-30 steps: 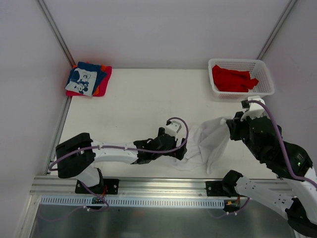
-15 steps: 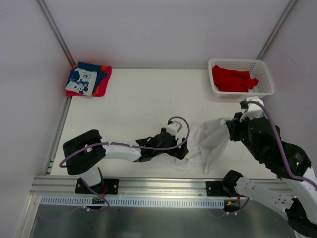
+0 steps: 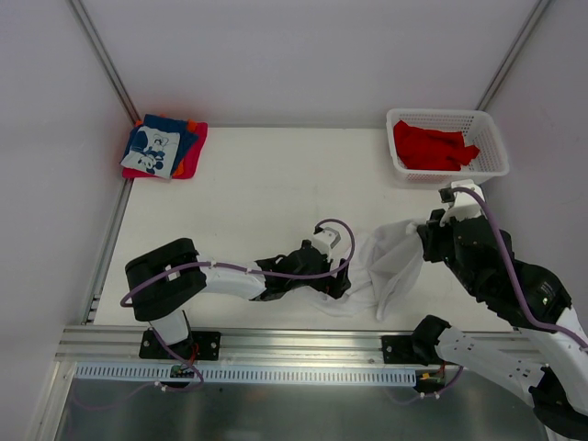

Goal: Fold and stack the t-shirts
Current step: Flatten the tshirt out

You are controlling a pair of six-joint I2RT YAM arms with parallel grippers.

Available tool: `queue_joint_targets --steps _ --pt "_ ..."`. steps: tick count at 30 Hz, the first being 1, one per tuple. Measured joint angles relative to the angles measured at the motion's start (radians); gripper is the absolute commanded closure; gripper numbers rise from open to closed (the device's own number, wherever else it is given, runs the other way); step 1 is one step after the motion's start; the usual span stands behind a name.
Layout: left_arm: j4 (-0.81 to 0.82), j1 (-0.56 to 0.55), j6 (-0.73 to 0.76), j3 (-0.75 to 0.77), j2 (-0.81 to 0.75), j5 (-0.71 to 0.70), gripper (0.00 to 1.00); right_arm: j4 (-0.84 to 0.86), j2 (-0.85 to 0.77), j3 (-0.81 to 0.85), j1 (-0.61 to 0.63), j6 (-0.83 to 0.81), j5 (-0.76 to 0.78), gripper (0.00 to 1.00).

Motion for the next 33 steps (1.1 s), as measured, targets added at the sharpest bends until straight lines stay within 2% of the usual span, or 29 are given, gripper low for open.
queue_joint_targets --steps 33 --pt "-0.016 -0.002 0.001 0.067 0.008 -0.005 0.01 0.018 0.006 -0.058 0.000 0.022 0.000 1.00"
